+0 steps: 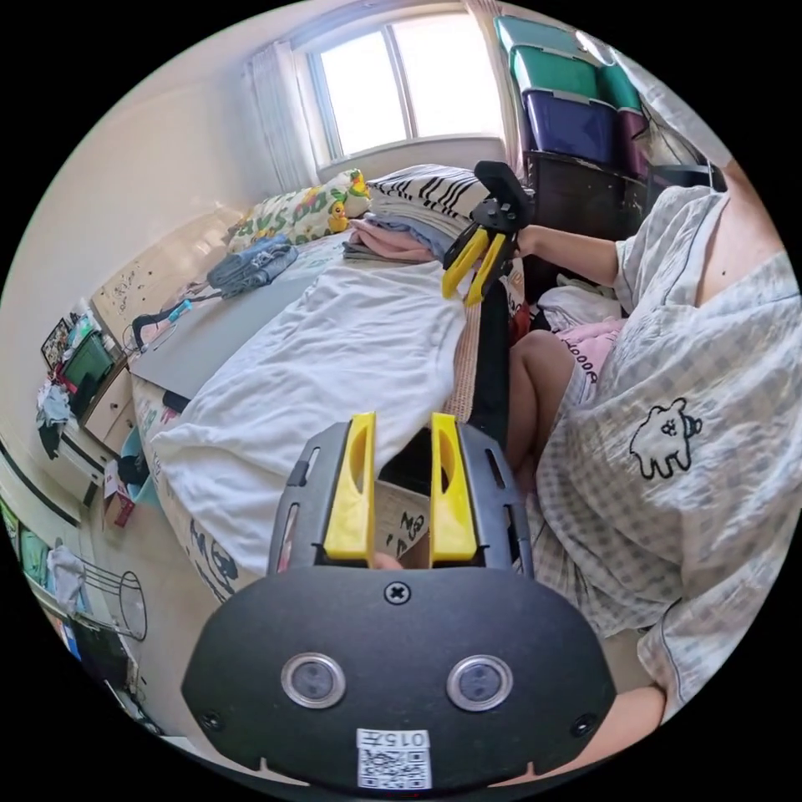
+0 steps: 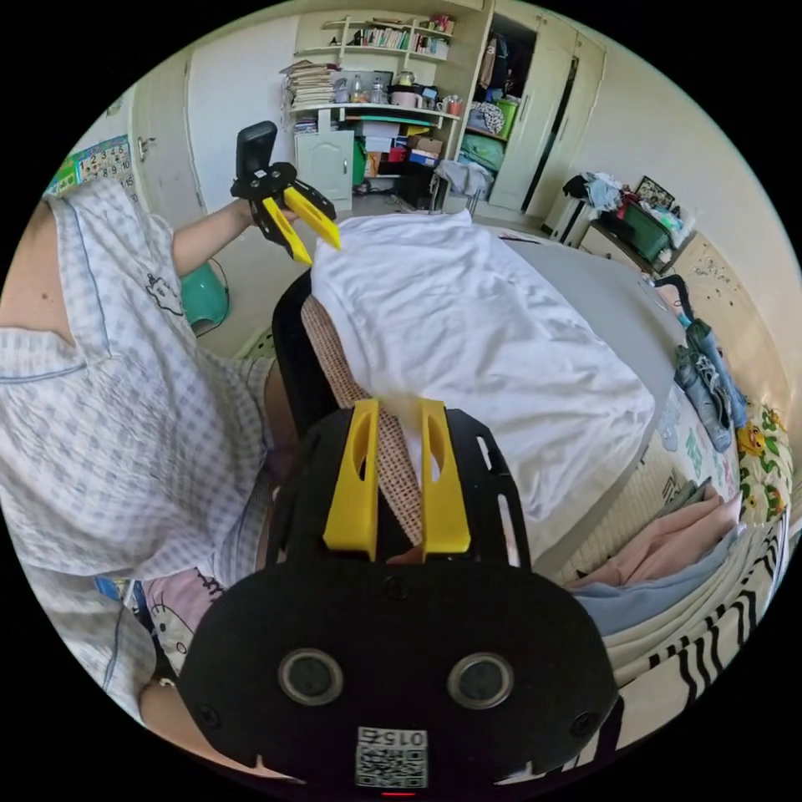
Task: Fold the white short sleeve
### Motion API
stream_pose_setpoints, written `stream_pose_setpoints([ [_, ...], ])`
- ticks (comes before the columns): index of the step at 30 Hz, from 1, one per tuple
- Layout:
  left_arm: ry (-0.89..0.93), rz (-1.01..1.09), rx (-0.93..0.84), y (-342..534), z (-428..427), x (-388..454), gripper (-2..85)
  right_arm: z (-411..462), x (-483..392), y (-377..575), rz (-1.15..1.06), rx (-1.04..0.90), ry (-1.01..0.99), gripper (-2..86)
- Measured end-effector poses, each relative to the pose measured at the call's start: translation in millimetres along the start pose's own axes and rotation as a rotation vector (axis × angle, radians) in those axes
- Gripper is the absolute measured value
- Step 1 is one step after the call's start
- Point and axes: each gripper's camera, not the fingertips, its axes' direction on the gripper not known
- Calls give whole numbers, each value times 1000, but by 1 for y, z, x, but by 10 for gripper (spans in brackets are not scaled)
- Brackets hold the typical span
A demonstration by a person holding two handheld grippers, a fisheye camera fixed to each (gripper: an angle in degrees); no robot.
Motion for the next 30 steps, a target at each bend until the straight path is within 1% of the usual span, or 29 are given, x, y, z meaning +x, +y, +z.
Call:
stream_pose_setpoints([
  [3,-8,-44,6,3,1,-10,37,-6,9,-5,1,-11,14,6],
  [6,21,-84,52,3,-9,-22,12,-17,20,-11,33,7,50,-7],
  [8,11,-130,111,2,-20,-33,8,-35,35,-20,91,71,51,-9],
  [12,7,-303,206,0,-32,-71,16,-62,79,-32,254,218,41,-7],
  [13,9,-320,207,0,-30,-76,19,-61,94,-37,290,222,39,-5],
  [15,44,-371,184,5,-16,-92,54,-51,111,-44,313,190,33,4],
  [17,94,-380,146,9,-12,-96,99,-31,124,-50,326,116,-19,56],
  [19,100,-356,130,15,-13,-93,109,-20,128,-52,323,63,-56,96],
  [22,127,-303,104,17,-13,-86,108,-20,126,-55,277,55,-51,91],
  [24,172,-241,23,13,-3,-82,88,-25,127,-58,251,64,-61,82],
  [26,139,-225,-7,14,2,-83,63,-30,126,-64,198,49,-119,74],
  [30,179,-239,19,17,-4,-96,26,-28,125,-75,160,15,-117,34],
])
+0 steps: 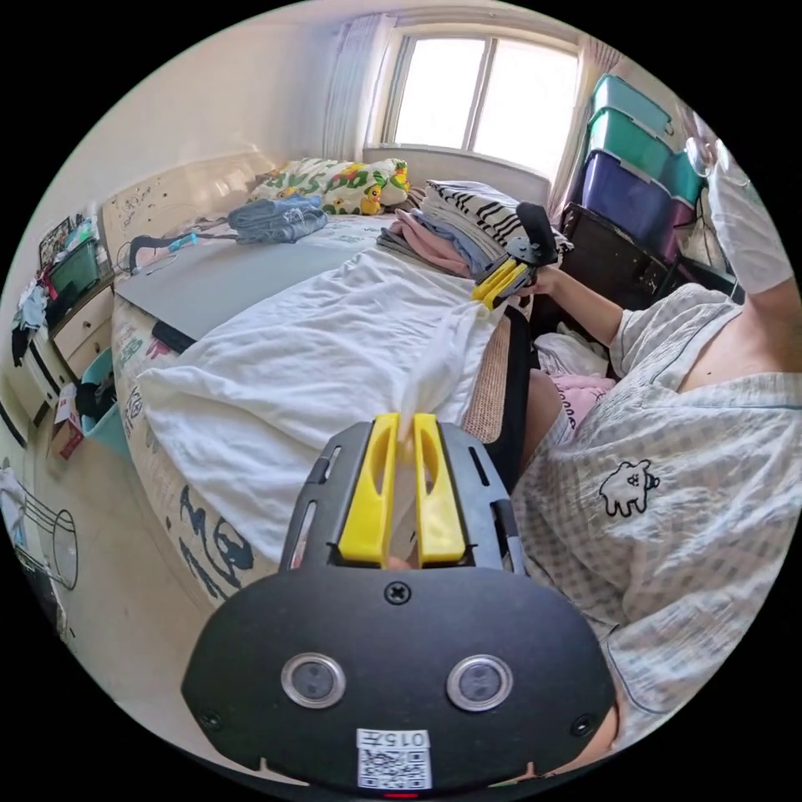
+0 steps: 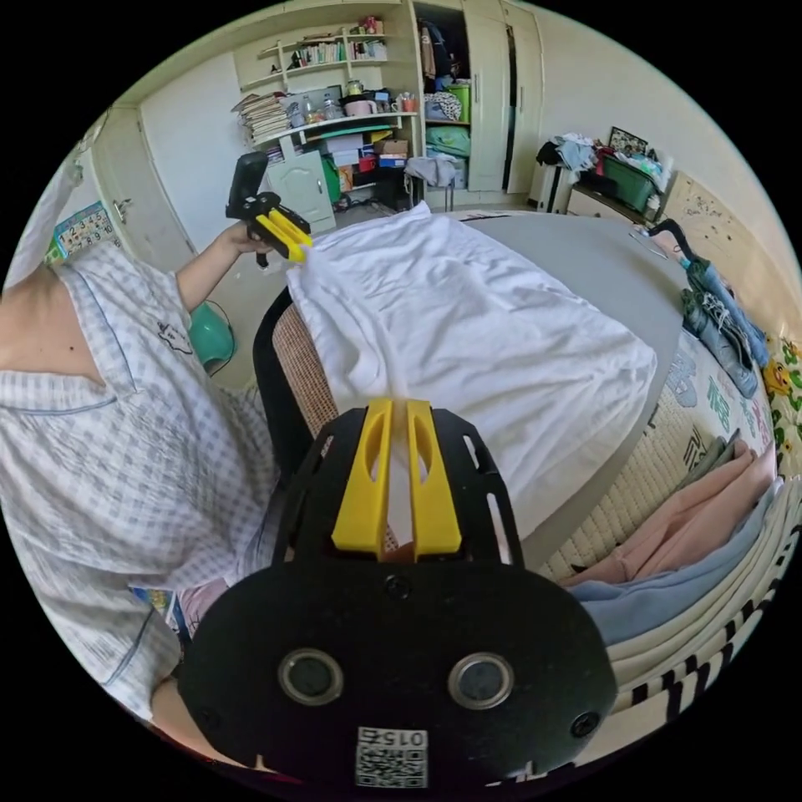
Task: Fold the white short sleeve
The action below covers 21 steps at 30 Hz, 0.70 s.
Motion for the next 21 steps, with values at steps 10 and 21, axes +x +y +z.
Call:
stream_pose_setpoints([
  [10,-376,-7,303,-150,-78,-121,30,-100,130,-207,196,285,574,23],
  [21,-279,-221,162,-75,-55,-161,109,-75,160,-193,371,109,335,132],
])
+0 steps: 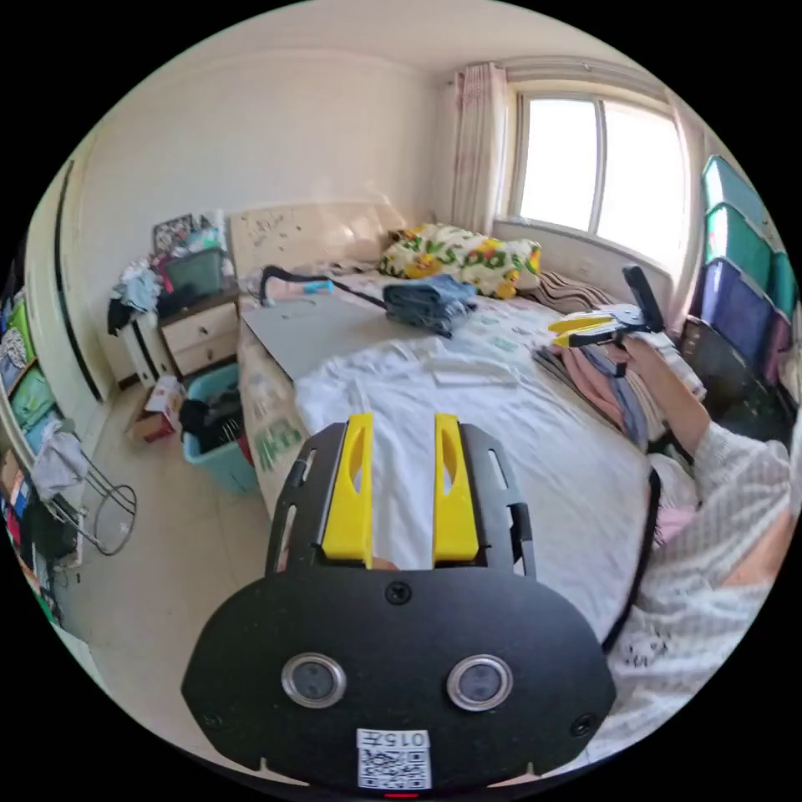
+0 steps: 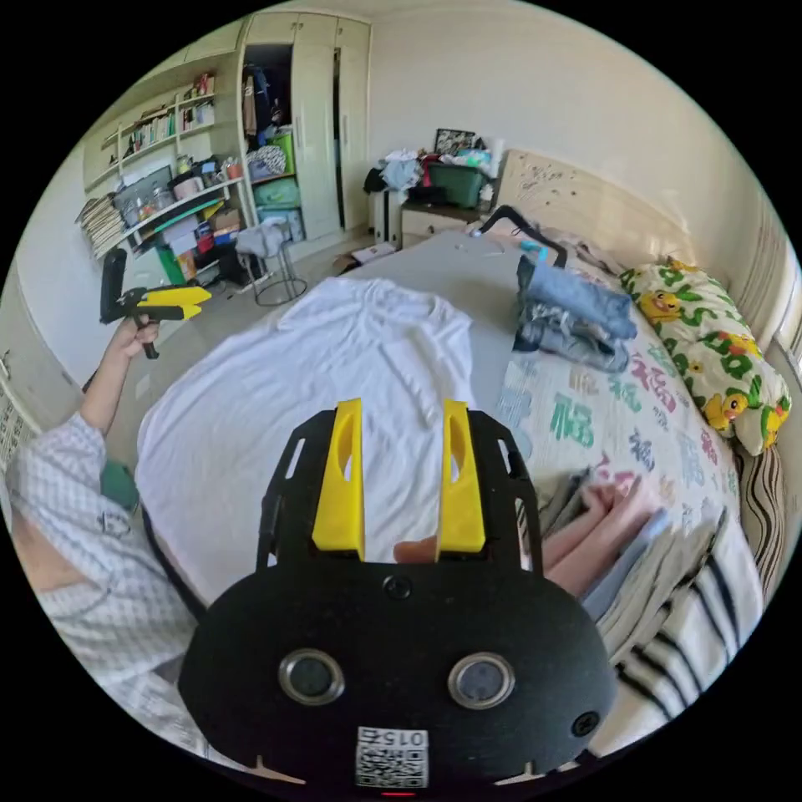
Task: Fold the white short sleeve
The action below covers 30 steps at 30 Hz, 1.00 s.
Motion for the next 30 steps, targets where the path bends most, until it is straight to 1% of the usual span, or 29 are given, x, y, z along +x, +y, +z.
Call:
stream_pose_setpoints([
  [1,28,-19,-19,19,-4,2,109,-5,-9,39,-1,-31,-37,133],
  [2,58,-84,-44,57,-14,4,111,-12,-14,75,30,-64,-65,132],
  [5,99,-286,-37,139,-44,9,113,-36,-22,148,169,-62,-132,119],
  [6,111,-351,-16,163,-56,14,114,-40,-25,157,183,-62,-145,117],
  [8,108,-399,17,185,-71,25,114,-54,-37,179,208,-65,-142,114],
  [11,87,-397,-2,194,-74,37,113,-53,-53,184,191,-130,-124,112],
  [13,130,-388,-45,192,-64,38,109,-55,-63,185,171,-138,-108,107],
  [14,148,-381,-64,191,-57,39,100,-57,-66,185,174,-132,-66,90],
  [16,119,-374,-71,189,-51,41,81,-59,-68,185,194,-119,-28,76],
  [18,67,-369,-79,187,-51,42,46,-61,-75,183,170,-112,1,61],
  [19,62,-365,-82,186,-51,43,34,-60,-81,180,147,-116,31,38],
  [20,75,-353,-89,185,-49,43,10,-61,-85,176,129,-117,10,4],
  [22,82,-344,-90,183,-51,44,0,-62,-87,172,124,-126,21,-4],
  [26,70,-304,-59,181,-74,56,-5,-83,-90,175,134,-141,135,-8],
  [28,97,-284,-86,182,-74,62,-3,-90,-88,179,154,-149,138,-6],
  [30,91,-262,-162,186,-60,67,3,-89,-86,180,161,-179,122,0],
])
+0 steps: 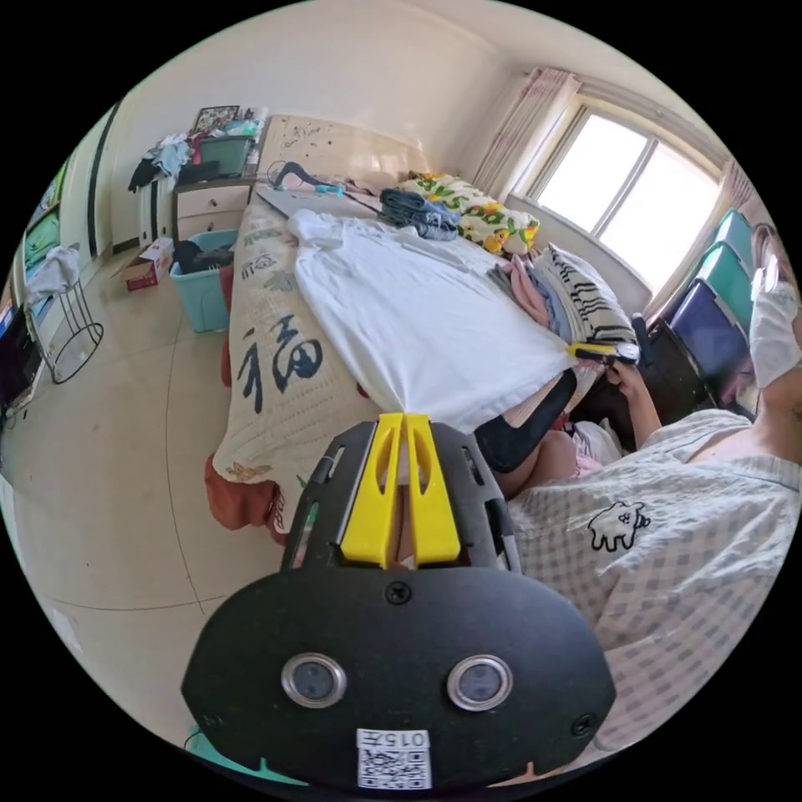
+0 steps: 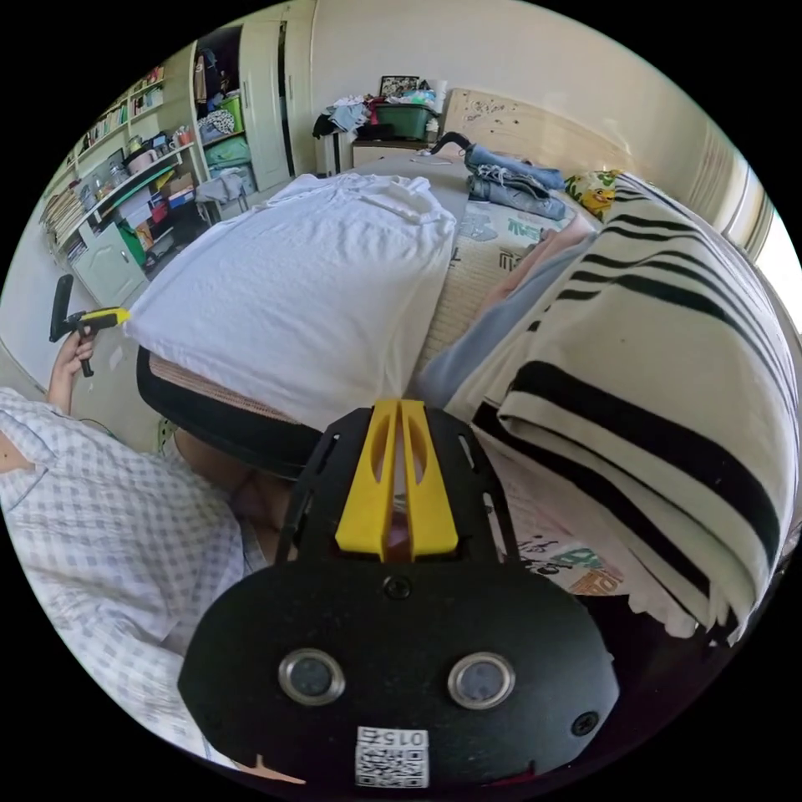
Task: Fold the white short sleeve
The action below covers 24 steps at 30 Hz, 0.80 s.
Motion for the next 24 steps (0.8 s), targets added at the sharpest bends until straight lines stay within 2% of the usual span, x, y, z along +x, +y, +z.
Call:
stream_pose_setpoints([
  [4,-26,-41,9,1,-8,-12,34,-14,0,-7,4,-17,23,44],
  [7,-143,10,151,-26,-48,-13,54,-58,-2,-32,-31,124,16,54],
  [9,-194,142,206,-80,-53,-2,72,-76,-12,-69,-118,203,-12,67],
  [13,-149,281,204,-182,-6,3,103,-61,-38,-187,-327,326,-83,88],
  [18,-156,240,62,-302,109,-31,118,40,-28,-331,-322,144,-140,112],
  [20,-185,221,-15,-322,140,-43,120,82,-17,-376,-281,66,-133,117],
  [24,-201,208,-118,-342,180,-63,100,111,-7,-416,-265,0,-129,103],
])
